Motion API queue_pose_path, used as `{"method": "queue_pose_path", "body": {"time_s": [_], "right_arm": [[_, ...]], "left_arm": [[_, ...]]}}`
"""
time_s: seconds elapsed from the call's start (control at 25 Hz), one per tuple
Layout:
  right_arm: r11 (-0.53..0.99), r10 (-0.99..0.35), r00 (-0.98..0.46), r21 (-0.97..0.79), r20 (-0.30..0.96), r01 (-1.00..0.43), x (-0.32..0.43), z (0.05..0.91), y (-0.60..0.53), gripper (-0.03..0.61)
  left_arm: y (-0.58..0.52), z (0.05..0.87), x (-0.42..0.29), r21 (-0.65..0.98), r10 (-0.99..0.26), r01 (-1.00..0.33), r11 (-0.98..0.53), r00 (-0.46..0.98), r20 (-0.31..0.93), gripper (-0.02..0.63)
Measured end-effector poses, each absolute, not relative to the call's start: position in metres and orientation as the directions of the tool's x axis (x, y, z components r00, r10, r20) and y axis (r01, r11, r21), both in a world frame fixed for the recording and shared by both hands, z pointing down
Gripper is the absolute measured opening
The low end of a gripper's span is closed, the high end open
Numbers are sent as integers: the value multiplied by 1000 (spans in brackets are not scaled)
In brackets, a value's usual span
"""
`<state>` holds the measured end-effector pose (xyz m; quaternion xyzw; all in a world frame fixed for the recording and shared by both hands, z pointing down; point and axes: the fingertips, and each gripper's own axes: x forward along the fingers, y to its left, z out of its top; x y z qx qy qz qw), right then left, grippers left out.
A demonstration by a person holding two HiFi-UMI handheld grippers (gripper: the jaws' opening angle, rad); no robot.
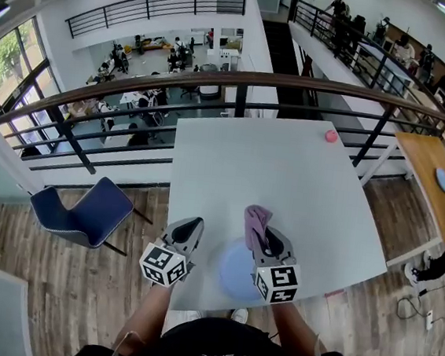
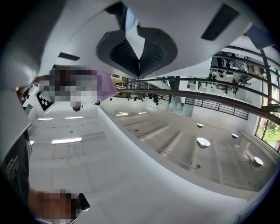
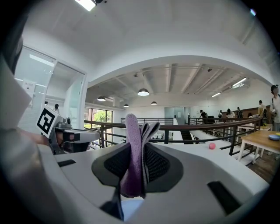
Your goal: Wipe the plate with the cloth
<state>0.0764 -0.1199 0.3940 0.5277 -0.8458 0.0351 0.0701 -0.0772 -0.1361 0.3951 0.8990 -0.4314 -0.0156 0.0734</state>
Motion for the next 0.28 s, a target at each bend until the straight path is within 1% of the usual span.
{"method": "queue_pose_path", "body": {"time_s": [0.28], "right_arm": [[447,-882,-437,23,179,-894,72,404,-123,101]], "left_arm": [[-134,398,-75,106,-779,-777,-620,626,37,12]]}}
